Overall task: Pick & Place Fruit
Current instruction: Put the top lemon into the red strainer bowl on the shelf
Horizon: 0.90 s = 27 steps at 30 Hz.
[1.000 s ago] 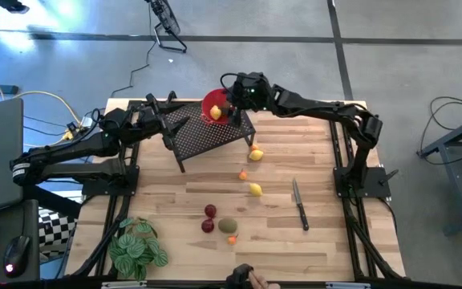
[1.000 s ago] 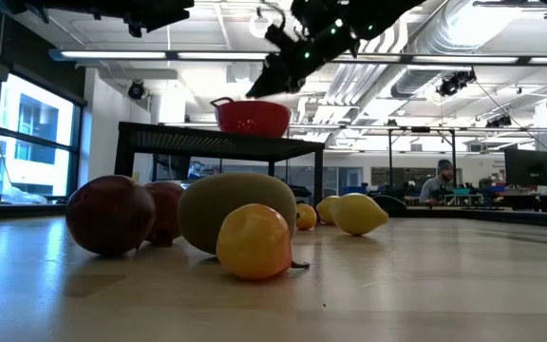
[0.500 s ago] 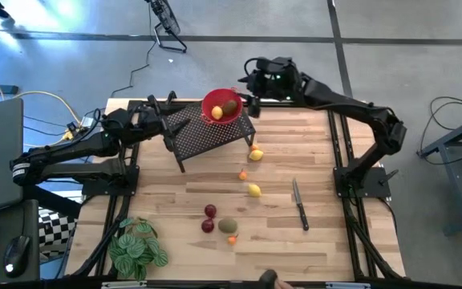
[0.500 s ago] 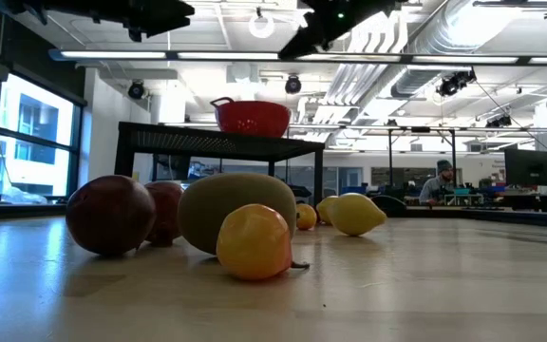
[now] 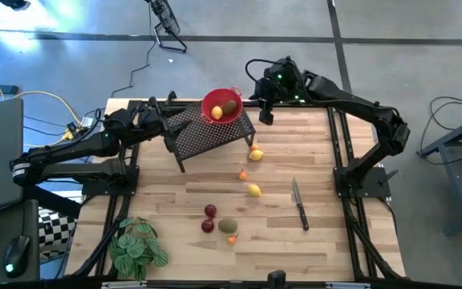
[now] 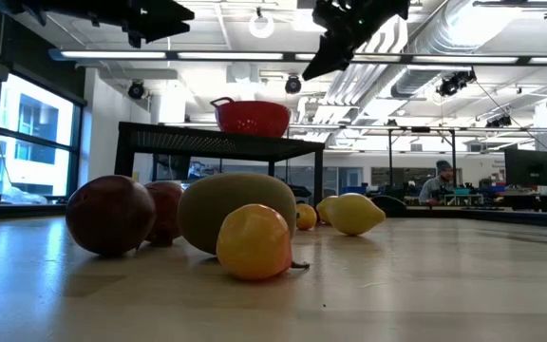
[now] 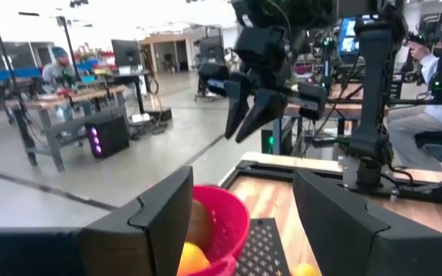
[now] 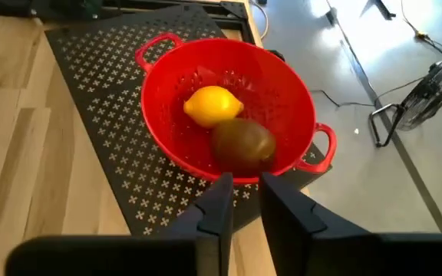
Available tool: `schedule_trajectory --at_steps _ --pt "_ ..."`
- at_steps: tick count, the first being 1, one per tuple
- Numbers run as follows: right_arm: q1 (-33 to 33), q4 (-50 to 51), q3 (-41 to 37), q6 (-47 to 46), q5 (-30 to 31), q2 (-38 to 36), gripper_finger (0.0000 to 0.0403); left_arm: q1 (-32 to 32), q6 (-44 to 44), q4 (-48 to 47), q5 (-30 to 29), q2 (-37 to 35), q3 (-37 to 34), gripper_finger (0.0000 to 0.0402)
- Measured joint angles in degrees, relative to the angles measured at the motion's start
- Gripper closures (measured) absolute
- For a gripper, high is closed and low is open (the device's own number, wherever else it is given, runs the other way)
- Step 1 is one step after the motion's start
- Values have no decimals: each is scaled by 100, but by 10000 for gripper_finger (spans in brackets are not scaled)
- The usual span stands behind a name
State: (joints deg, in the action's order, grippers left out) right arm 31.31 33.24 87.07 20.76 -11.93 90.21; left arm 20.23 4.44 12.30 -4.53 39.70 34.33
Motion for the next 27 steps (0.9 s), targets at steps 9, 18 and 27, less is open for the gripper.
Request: schedule_trajectory --at_steps 9,18,27 --pt "475 560 -314 20 -893 -11 397 0 -21 -41 -382 31 0 215" --pt "847 -1385 -2139 -1322 -1530 -2 400 0 -91 -399 -418 132 0 285" --pt "303 -1720 -2932 -1818 -893 -420 400 0 -186 -612 -418 41 0 324"
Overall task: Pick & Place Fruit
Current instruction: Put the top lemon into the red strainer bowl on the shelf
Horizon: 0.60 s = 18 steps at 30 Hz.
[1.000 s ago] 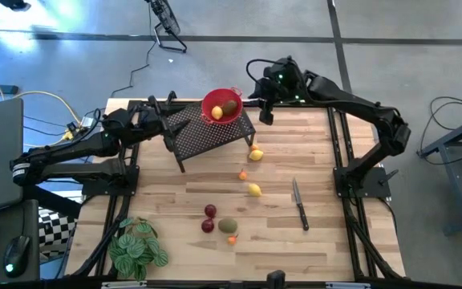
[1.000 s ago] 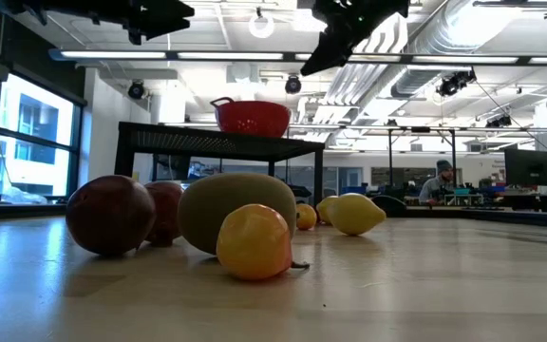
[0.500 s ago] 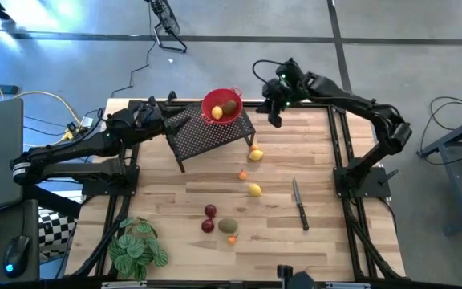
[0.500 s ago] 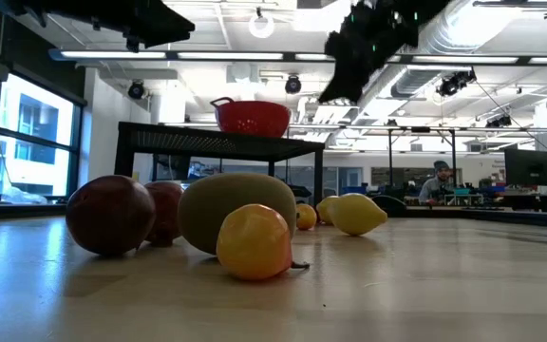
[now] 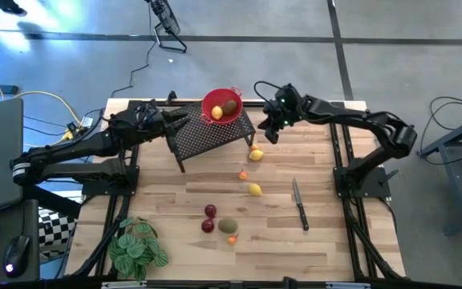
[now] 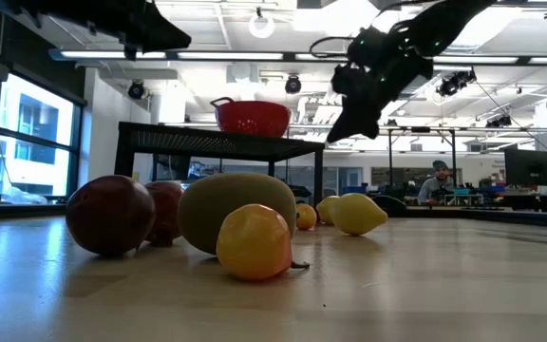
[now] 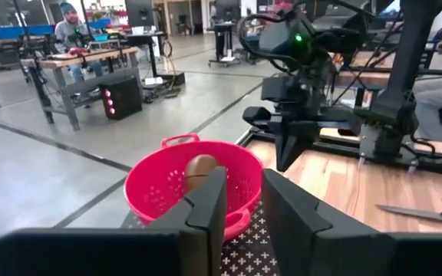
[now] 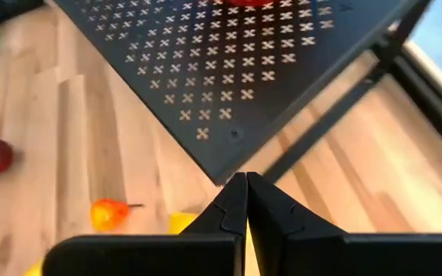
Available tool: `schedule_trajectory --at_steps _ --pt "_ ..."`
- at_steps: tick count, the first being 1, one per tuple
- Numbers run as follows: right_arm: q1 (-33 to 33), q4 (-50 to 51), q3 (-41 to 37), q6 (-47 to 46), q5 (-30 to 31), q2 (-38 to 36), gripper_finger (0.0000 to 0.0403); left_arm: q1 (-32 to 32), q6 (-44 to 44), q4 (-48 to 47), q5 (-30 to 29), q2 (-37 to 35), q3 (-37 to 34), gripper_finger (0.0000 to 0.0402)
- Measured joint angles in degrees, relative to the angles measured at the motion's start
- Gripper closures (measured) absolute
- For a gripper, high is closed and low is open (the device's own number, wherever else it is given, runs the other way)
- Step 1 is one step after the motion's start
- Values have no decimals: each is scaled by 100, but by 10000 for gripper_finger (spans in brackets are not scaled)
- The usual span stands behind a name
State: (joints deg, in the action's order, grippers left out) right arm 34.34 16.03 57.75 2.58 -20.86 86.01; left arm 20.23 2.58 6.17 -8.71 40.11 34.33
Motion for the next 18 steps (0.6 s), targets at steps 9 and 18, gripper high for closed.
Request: schedule_trajectory --at_steps 9,18 --pt "-395 -90 -658 -507 1043 -1207 401 0 58 -160 22 -581 0 325" --pt "-1014 -1576 -1960 -754 1630 -1971 401 0 -7 -731 283 -1536 0 325"
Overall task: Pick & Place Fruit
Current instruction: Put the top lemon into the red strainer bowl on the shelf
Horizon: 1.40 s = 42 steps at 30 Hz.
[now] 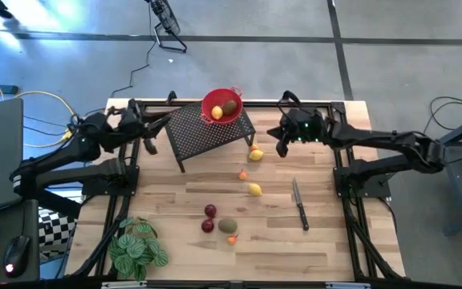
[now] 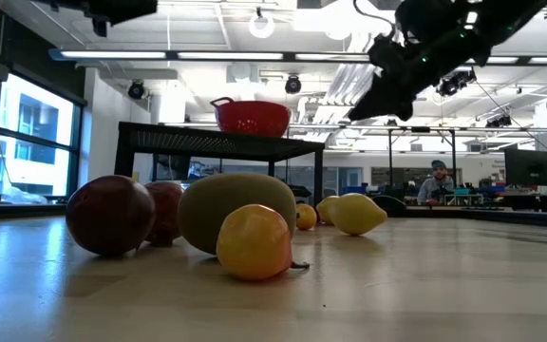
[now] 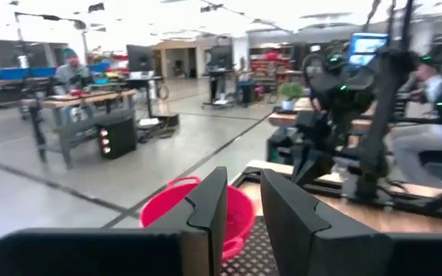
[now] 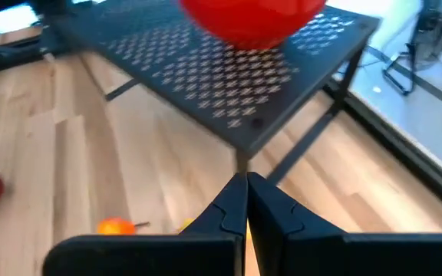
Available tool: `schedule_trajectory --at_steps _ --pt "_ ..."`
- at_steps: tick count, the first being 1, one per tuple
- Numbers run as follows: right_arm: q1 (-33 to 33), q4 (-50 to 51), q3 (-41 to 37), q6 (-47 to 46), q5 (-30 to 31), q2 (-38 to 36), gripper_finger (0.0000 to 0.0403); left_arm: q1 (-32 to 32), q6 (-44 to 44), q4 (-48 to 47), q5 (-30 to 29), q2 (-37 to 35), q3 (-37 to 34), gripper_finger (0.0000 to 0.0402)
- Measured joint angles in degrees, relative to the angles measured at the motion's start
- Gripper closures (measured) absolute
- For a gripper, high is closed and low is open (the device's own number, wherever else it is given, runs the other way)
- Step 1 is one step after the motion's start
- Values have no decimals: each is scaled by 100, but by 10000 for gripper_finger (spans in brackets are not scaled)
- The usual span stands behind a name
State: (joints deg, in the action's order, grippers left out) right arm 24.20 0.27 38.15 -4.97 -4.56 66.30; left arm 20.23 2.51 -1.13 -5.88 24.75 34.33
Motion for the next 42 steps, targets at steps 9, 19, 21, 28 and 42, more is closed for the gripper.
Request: schedule_trajectory --at_steps 9,19,21,28,42 --pt "-385 -220 -330 -106 -139 248 401 0 -187 -455 386 -69 2 325" --pt "-507 -255 -330 -147 -122 623 400 0 -230 -491 381 -48 2 325" --pt "-511 -237 -330 -165 -137 721 392 1 -228 -489 334 -45 2 325" --pt "-548 -286 -330 -121 -148 1137 303 2 -221 -487 228 -46 2 325" --pt "-1231 -1334 -327 478 875 2070 133 0 -219 -487 224 -46 2 325"
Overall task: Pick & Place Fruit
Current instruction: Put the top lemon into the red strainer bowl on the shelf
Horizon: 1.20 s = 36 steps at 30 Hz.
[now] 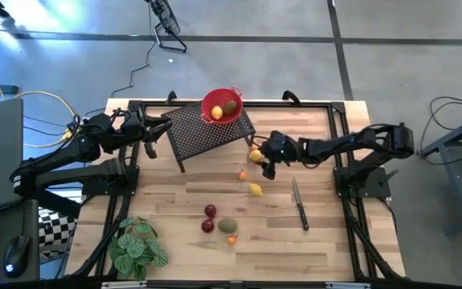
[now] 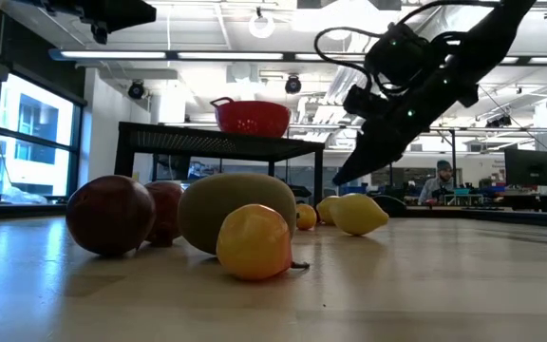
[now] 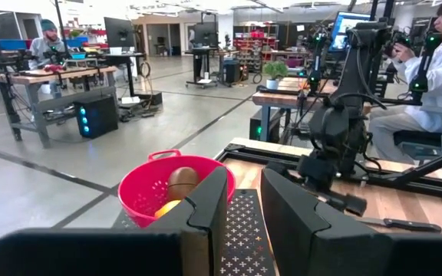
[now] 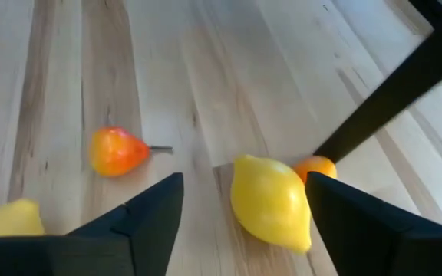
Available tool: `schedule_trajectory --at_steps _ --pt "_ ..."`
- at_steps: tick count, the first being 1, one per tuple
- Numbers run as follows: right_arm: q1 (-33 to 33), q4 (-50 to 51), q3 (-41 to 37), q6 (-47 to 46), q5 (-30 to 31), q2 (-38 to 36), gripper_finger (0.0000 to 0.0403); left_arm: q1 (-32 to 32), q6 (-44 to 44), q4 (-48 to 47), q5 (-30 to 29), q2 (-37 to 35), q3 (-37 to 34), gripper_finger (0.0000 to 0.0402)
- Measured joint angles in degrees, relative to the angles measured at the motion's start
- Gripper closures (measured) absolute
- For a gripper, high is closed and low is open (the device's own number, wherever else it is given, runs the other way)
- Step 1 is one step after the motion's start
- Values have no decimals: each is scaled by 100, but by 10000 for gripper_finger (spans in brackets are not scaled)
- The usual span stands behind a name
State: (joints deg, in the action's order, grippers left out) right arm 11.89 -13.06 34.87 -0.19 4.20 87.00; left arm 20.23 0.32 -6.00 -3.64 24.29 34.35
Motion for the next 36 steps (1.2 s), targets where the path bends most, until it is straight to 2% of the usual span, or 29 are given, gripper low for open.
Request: schedule_trajectory --at_steps 12,36 --pt "-38 -678 2 82 325 751 132 2 0 -2 -2 0 0 325" --pt "-27 -958 2 152 290 765 133 1 -2 -17 -2 1 0 325"
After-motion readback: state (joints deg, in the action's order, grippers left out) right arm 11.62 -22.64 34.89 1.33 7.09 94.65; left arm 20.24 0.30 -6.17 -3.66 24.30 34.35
